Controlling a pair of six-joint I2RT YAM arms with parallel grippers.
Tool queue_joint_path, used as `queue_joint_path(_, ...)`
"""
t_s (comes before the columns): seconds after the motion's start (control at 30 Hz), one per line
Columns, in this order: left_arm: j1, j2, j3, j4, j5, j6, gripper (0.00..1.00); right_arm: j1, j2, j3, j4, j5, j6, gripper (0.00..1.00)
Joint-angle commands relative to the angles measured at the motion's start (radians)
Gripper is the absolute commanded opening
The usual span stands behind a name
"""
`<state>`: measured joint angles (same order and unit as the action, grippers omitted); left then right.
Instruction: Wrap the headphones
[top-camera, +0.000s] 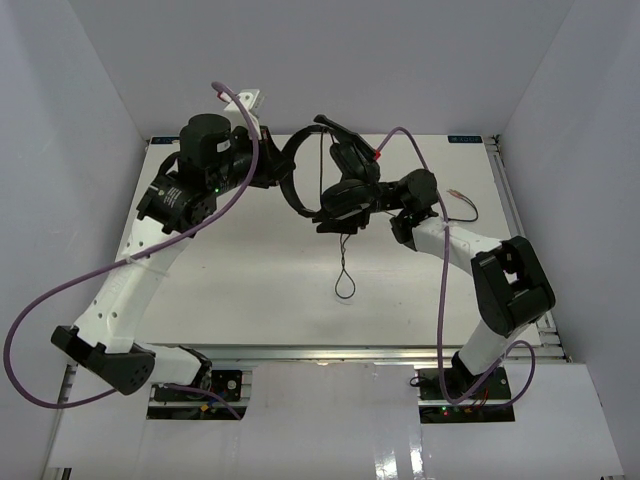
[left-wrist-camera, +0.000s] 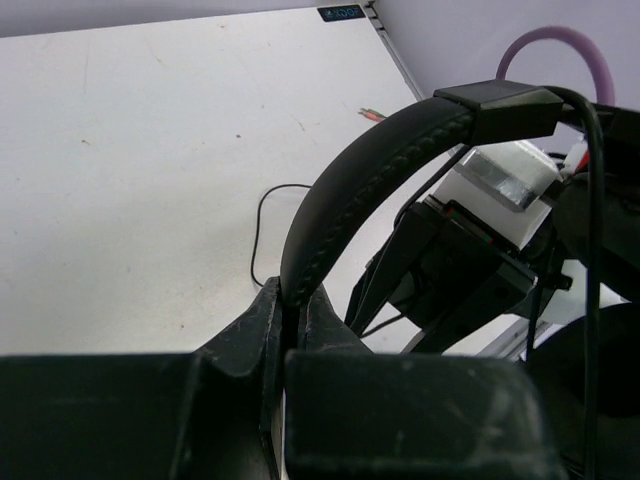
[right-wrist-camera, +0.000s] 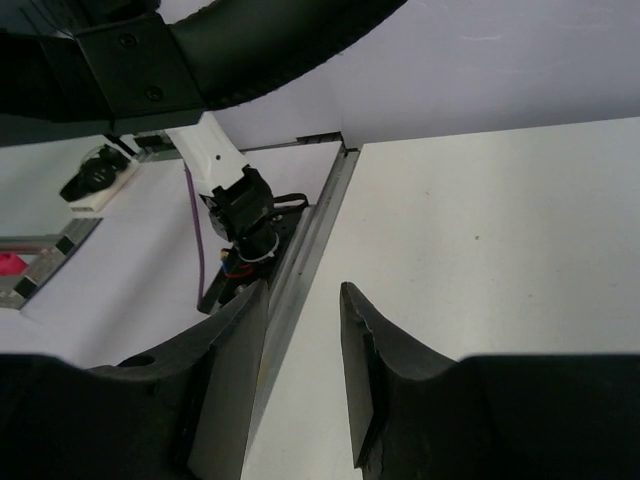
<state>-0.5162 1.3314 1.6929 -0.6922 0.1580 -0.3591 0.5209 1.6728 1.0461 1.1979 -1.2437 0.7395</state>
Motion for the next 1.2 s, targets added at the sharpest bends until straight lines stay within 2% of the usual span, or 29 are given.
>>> queue_joint_path(0.0, 0.002, -0.002, 0.144, 0.111, -0.103, -0.059, 0.0, 0.008, 0.062, -0.042, 0.393, -0.014, 0.325, 0.41)
queue_joint_path(0.2, 0.002, 0.043, 0.257, 0.095, -0.231, -0.023, 0.0, 0.071, -0.007, -0.121, 0.342, 0.029, 0.235, 0.45)
queue_joint_path(0.43, 0.006, 0.076, 0.348, 0.097, -0.343, 0.015, 0.0, 0.097, -0.144, -0.233, 0.189, 0.111, 0.087, 0.52)
queue_joint_path(0.73, 0.013, 0.074, 0.348, 0.148, -0.401, 0.01, 0.0, 0.106, -0.221, -0.283, 0.089, 0.15, 0.004, 0.52)
queue_joint_path(1.0, 0.071, 0.14, 0.408, 0.178, -0.488, 0.045, 0.0, 0.123, -0.305, -0.298, -0.192, 0.166, -0.218, 0.5)
queue_joint_path(1.17, 0.132, 0.213, 0.431, 0.198, -0.505, 0.038, 0.0, 0.131, -0.329, -0.302, -0.294, 0.163, -0.295, 0.48)
